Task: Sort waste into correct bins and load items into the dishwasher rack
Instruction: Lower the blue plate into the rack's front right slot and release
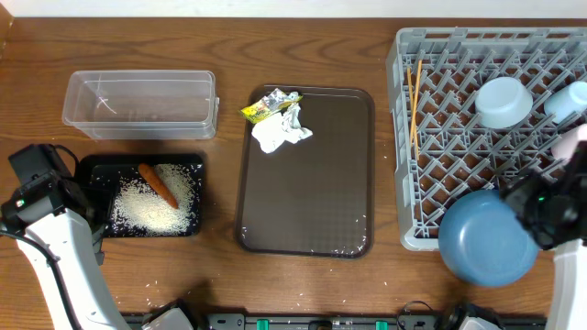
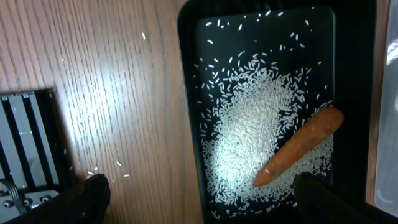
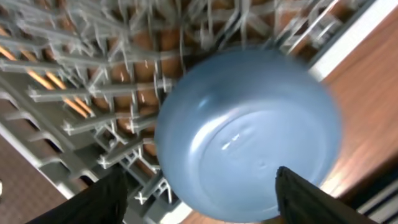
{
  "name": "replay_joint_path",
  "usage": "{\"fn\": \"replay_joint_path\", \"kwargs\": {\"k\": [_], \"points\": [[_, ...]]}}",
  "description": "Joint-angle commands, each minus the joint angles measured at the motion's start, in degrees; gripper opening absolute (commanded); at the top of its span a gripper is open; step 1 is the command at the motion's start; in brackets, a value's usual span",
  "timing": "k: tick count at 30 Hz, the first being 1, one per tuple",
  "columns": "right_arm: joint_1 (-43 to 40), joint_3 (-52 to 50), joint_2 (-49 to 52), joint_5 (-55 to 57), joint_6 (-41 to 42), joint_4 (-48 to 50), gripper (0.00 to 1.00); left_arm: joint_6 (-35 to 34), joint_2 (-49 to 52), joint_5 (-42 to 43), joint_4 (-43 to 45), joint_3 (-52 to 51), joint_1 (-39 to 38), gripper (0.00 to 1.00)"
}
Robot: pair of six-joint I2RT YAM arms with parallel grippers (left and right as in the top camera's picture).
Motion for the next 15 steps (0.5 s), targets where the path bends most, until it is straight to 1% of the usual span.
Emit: {"fn": "replay_joint_path", "kwargs": {"k": [1, 3, 5, 7, 10, 15], "points": [[-0.37, -5.4, 0.22, -6.01, -0.92, 2.19, 0.67, -0.57, -0.46, -1.14, -0.15, -0.13, 0.28, 0.96], [-0.37, -7.78, 0.22, -6.03, -0.87, 3.89, 0.59, -0.57, -0.46, -1.14, -0.15, -0.13, 0.28, 0.96], [-0.37, -9.38, 0.22, -5.88, -0.9, 5.14, 0.58, -0.57, -0.46, -1.14, -0.15, -0.13, 0.28, 0.96], [-0.37, -10.43, 0.24, -5.9, -0.9, 6.14, 0.59, -0.57, -0.46, -1.14, -0.15, -0.13, 0.28, 0.96], [-0.37, -11.93, 0.26, -5.6, -0.85, 7.34, 0.66, -0.57, -0.46, -1.14, -0.15, -0.13, 0.28, 0.96], [-0.37, -15.3, 0.26, -1.44, 4.17, 9.31, 0.7, -0.57, -0.46, -1.14, -0.15, -0.13, 0.28, 0.96]]}}
